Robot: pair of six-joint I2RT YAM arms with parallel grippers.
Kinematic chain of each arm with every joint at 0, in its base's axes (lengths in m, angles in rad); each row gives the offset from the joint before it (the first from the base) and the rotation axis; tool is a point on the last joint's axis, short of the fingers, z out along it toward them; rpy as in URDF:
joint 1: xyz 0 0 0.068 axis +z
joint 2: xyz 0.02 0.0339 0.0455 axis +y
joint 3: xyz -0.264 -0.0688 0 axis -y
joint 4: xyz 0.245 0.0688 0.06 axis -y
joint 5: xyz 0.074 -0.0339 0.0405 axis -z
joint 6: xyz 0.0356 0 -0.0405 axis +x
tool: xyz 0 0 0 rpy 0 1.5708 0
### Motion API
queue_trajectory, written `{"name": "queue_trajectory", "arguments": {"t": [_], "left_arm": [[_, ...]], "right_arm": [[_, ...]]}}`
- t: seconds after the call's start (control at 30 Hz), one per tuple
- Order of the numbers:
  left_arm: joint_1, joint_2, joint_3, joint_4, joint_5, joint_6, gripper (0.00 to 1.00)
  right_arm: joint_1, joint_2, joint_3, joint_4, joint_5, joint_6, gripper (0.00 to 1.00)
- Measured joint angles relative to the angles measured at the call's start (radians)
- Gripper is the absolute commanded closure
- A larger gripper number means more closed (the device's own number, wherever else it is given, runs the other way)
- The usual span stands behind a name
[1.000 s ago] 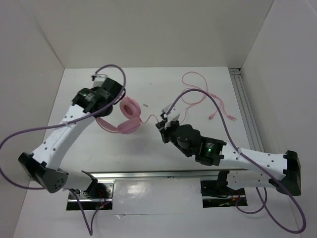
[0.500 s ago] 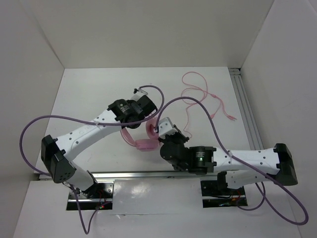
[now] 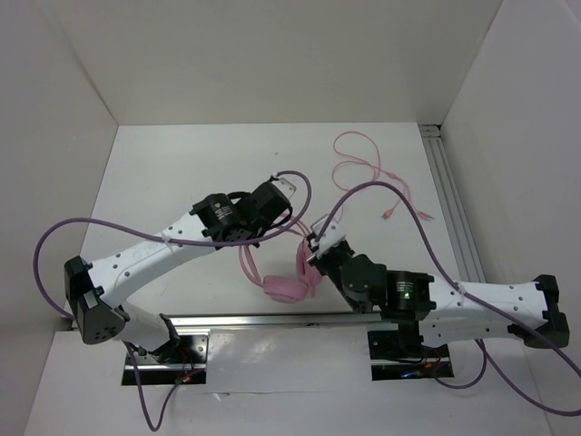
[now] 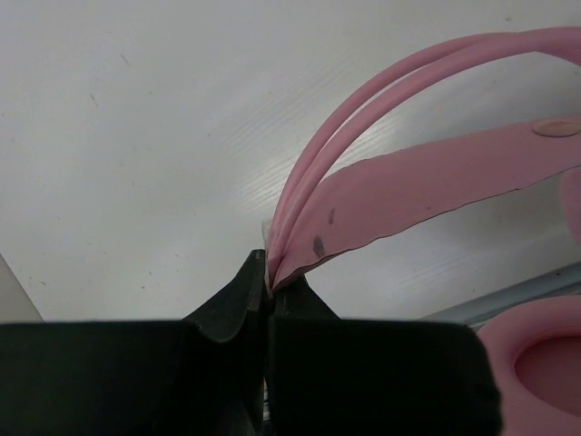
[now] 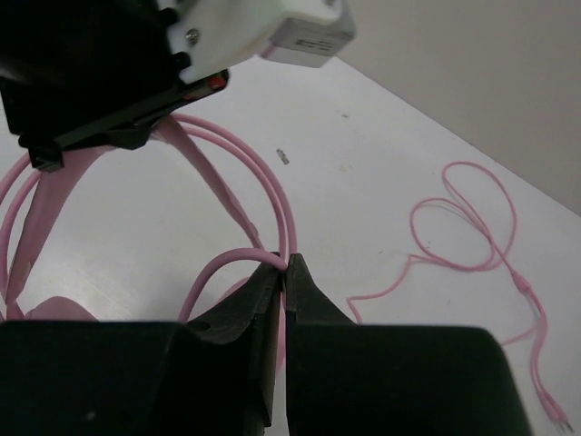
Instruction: Wrap the headphones
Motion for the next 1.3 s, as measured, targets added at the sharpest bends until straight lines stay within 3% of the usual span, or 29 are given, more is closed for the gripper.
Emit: {"name": "queue_trajectory", "arguments": {"t": [0.2, 0.33, 0.47, 0.6, 0.7, 0.87, 1.1, 1.3], "left_arm": [[-0.008, -0.016, 0.001, -0.007, 0.076, 0.046, 1.00], [-0.034, -0.089, 0.001, 0.002, 0.139, 0.072, 1.00], [-0.049, -0.171, 0.002, 0.014, 0.159, 0.083, 1.00], [-0.048, -0.191, 0.004, 0.008, 0.159, 0.097, 1.00], [-0.050, -0.188, 0.024, -0.023, 0.154, 0.098, 1.00], [-0.060, -0.161, 0.136, -0.151, 0.115, 0.088, 1.00], [-0.065, -0.117, 0.355, -0.343, 0.048, 0.020, 1.00], [-0.064, -0.115, 0.496, -0.334, 0.035, -0.054, 1.00]], "right_arm": [[-0.085, 0.064, 0.000, 0.000, -0.110, 0.011, 0.85], [-0.180, 0.059, -0.001, 0.004, -0.184, 0.027, 0.85], [-0.248, 0.058, -0.001, 0.009, -0.255, 0.045, 0.74], [-0.317, 0.059, -0.011, 0.021, -0.381, 0.063, 0.71], [-0.354, 0.059, -0.041, 0.056, -0.495, 0.077, 0.59], [-0.414, 0.072, -0.110, 0.174, -0.710, 0.119, 0.45], [-0.507, 0.181, -0.196, 0.402, -0.928, 0.211, 0.42], [-0.645, 0.313, -0.195, 0.523, -1.143, 0.252, 0.41]]}}
